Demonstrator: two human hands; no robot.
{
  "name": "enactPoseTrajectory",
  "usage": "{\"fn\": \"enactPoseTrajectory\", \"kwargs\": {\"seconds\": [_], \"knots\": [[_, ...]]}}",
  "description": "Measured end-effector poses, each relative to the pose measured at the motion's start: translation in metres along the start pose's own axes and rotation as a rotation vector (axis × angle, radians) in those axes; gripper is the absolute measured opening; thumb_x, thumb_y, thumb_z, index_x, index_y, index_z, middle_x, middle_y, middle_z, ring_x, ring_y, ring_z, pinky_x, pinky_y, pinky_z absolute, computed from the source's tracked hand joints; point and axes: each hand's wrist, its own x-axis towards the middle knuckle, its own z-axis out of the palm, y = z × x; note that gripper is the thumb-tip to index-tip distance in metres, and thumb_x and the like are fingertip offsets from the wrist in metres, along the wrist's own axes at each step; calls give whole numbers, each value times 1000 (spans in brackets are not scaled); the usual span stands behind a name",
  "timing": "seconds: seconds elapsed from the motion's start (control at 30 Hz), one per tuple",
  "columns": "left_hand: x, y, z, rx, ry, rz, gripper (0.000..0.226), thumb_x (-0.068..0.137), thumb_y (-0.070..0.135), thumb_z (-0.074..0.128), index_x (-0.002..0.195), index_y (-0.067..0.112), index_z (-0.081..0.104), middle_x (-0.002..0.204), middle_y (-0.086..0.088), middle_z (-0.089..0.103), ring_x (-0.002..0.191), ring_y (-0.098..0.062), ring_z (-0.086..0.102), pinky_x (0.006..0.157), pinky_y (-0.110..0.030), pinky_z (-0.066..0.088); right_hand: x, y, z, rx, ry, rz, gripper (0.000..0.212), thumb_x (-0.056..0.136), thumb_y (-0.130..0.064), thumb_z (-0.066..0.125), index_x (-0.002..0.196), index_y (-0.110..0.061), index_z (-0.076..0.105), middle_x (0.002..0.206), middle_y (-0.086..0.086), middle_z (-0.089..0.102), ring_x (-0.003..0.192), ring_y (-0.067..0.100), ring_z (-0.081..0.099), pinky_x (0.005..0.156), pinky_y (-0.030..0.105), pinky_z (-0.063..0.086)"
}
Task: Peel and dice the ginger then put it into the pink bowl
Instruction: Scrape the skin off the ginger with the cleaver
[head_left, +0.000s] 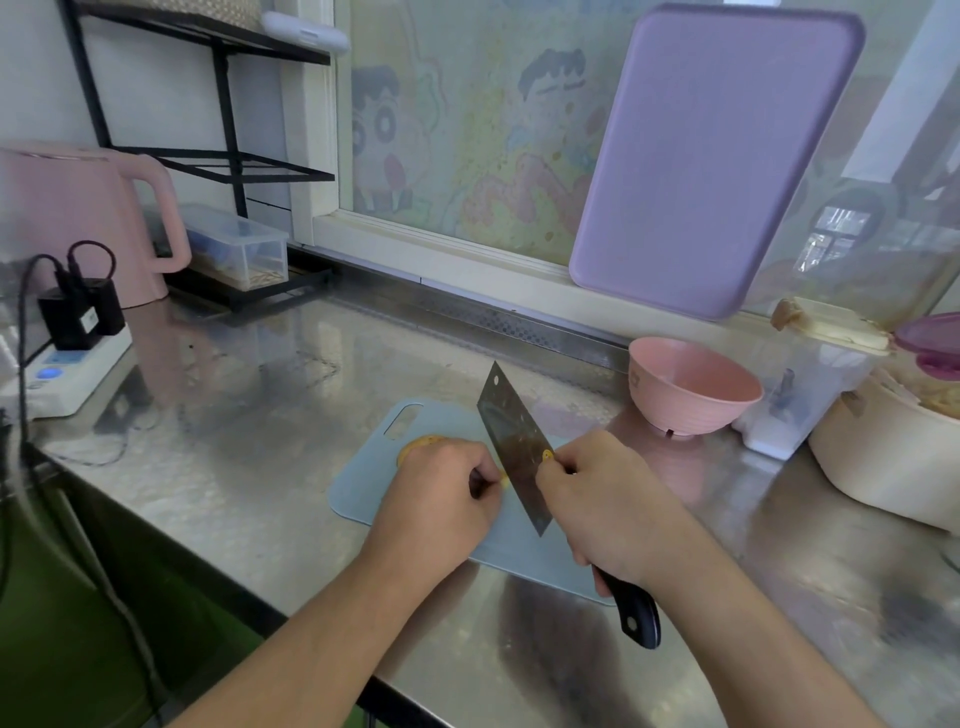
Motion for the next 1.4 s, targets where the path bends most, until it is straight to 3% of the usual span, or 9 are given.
{"fn": "enactPoseTrajectory", "kwargs": {"seconds": [0.07, 0.23, 0.37, 0.57, 0.77, 1.0, 1.13, 1.27, 1.4], "knots": [[0, 1, 0, 11, 5, 8, 11, 82, 16, 74, 76, 25, 75, 72, 16, 67, 80, -4, 62, 73, -28, 55, 1, 0, 2, -4, -8, -2, 30, 93, -18, 44, 64, -10, 45, 41, 0, 49, 26, 11, 42, 34, 19, 34], [0, 1, 0, 36, 14, 19, 12, 81, 16, 75, 74, 25, 74, 70, 15, 67, 77, -4, 60, 70, -21, 51, 5, -1, 6, -92, -8, -32, 31, 98, -24, 45, 69, -16, 50, 59, 0, 51, 55, 22, 51, 57, 27, 48], [1, 2, 0, 57, 19, 18, 10, 80, 16, 73, 74, 24, 75, 70, 13, 67, 77, -5, 59, 70, -19, 47, 5, -2, 7, -126, -28, -21, 29, 99, -23, 43, 72, -14, 49, 62, 2, 51, 61, 26, 54, 60, 28, 50], [1, 1, 0, 54, 26, 11, 9, 81, 19, 75, 74, 25, 75, 70, 15, 67, 77, -5, 59, 70, -24, 50, 4, 1, 10, -167, -88, -11, 33, 100, -21, 44, 68, -16, 44, 63, -1, 48, 51, 13, 44, 52, 22, 40], [0, 3, -3, 7, -1, -29, 9, 82, 18, 76, 78, 26, 75, 71, 17, 66, 76, 0, 61, 68, -18, 51, 9, 1, 15, -139, -59, 3, 32, 100, -24, 42, 68, -18, 46, 63, 0, 51, 59, 23, 52, 63, 30, 52], [0, 3, -3, -43, -7, -69, 11, 82, 14, 76, 79, 25, 76, 75, 15, 69, 77, 2, 63, 72, -20, 55, 6, 4, 4, -20, 50, -7, 31, 92, -23, 42, 64, -10, 43, 46, 4, 49, 33, 21, 42, 37, 23, 38], [0, 2, -3, -46, -11, -72, 11, 81, 13, 77, 78, 24, 77, 75, 14, 70, 76, 1, 64, 72, -22, 55, 2, 1, 4, -10, 26, -17, 32, 93, -19, 44, 62, -10, 43, 37, -1, 48, 24, 13, 39, 33, 19, 33], [-1, 2, -3, -51, -1, -69, 12, 79, 13, 77, 75, 24, 76, 75, 13, 70, 76, 0, 64, 72, -27, 55, 6, 3, 8, -18, 26, -16, 26, 92, -18, 46, 69, -7, 45, 48, 5, 47, 26, 13, 33, 35, 21, 32], [0, 1, -3, -44, 9, -64, 11, 78, 13, 77, 73, 23, 76, 74, 13, 71, 77, -3, 64, 72, -30, 55, 4, -1, 8, -79, 0, -29, 31, 98, -22, 46, 68, -13, 47, 57, 3, 51, 49, 21, 51, 48, 27, 46]]}}
